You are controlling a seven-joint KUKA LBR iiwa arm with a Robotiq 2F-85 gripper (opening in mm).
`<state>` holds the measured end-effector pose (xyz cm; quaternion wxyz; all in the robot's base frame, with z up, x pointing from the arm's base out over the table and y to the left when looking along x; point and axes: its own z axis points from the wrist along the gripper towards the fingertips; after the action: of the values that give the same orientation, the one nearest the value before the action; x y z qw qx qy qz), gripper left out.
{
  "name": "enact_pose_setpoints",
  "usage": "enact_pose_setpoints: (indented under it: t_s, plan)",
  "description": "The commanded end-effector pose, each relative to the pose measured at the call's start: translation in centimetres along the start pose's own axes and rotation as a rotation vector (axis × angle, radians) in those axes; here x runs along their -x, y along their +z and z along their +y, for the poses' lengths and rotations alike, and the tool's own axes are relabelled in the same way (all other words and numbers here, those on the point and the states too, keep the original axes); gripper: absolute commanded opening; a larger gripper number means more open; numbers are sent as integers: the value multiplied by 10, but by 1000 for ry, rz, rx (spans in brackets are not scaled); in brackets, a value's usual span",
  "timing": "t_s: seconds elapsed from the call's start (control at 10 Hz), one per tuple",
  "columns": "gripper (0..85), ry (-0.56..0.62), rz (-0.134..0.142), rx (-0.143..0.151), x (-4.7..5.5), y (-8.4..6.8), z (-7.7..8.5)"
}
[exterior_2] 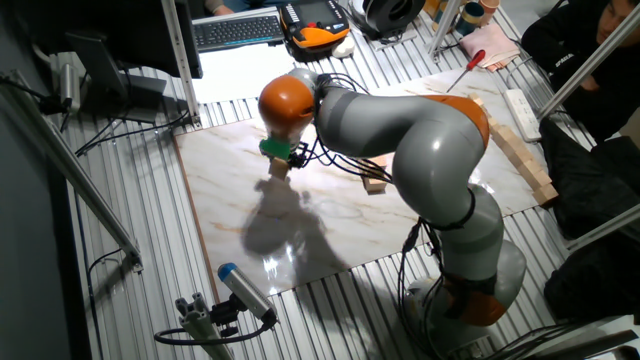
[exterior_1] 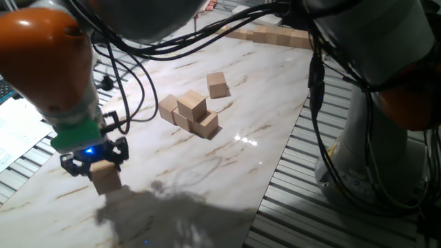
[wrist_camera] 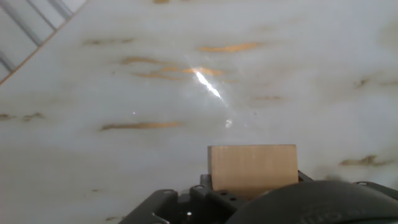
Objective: Stack the blocks into a pyramid shape
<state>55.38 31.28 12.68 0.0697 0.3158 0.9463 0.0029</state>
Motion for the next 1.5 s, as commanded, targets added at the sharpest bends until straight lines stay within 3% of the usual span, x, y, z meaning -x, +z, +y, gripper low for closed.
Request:
enact_pose_setpoints:
  t_s: [0.0,0.3,0.6,0.8,1.0,1.1,1.4]
  plan:
    - [0,-236,7,32,6,-7,2]
    - [0,-365,5,38,18,-22,-5]
    - [0,-429,-9,39,17,-20,-11]
    - [0,-390,-5,32,17,-20,-11]
    - [0,-284,9,-45,17,-20,-11]
    - [0,-236,-5,-74,17,-20,-11]
    - [0,-216,-37,-61,17,-20,-11]
